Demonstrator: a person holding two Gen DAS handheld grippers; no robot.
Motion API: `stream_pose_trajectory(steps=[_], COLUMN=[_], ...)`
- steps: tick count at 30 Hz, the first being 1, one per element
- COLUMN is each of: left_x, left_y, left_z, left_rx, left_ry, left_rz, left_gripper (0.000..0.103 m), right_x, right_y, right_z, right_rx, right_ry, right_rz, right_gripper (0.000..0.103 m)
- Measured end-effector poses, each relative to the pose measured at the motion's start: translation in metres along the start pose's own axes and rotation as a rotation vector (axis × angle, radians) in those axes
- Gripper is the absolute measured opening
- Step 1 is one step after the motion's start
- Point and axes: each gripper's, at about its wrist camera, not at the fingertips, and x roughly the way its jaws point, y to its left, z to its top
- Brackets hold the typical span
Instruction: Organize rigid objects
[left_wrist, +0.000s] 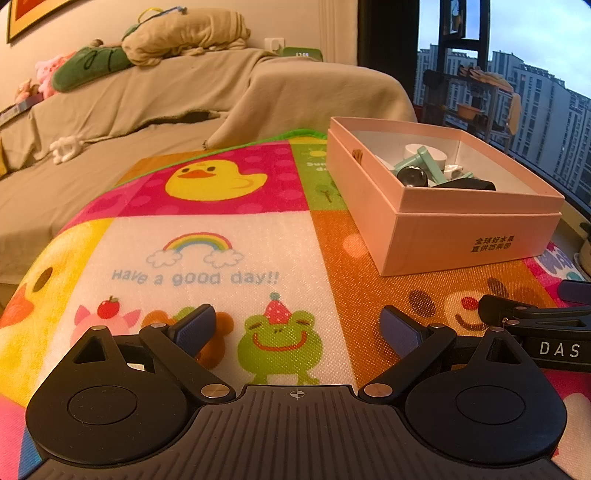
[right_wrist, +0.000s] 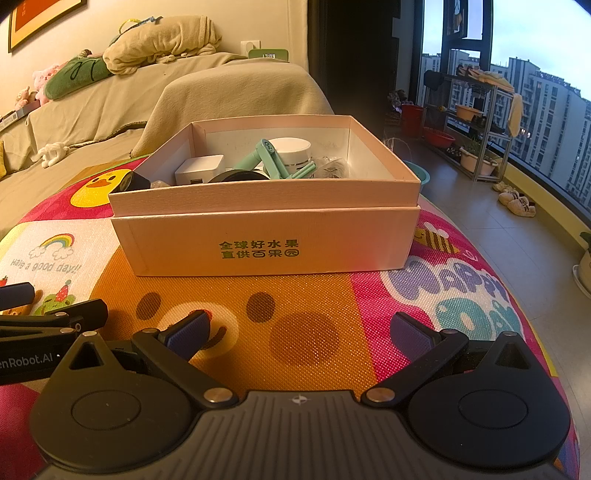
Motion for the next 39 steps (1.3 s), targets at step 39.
stream_pose_trajectory(steps=[39], left_x=[0.0], left_y=[0.0003], left_z=[0.0], left_rx=[-0.002], left_ry=[-0.001], left_rz=[-0.002], left_gripper=[0.099], right_x=[0.0003], right_y=[0.0001], right_z=[-0.0001], right_rx=[0.0], right_ry=[0.0], right_rz=[0.0], right_gripper=[0.103])
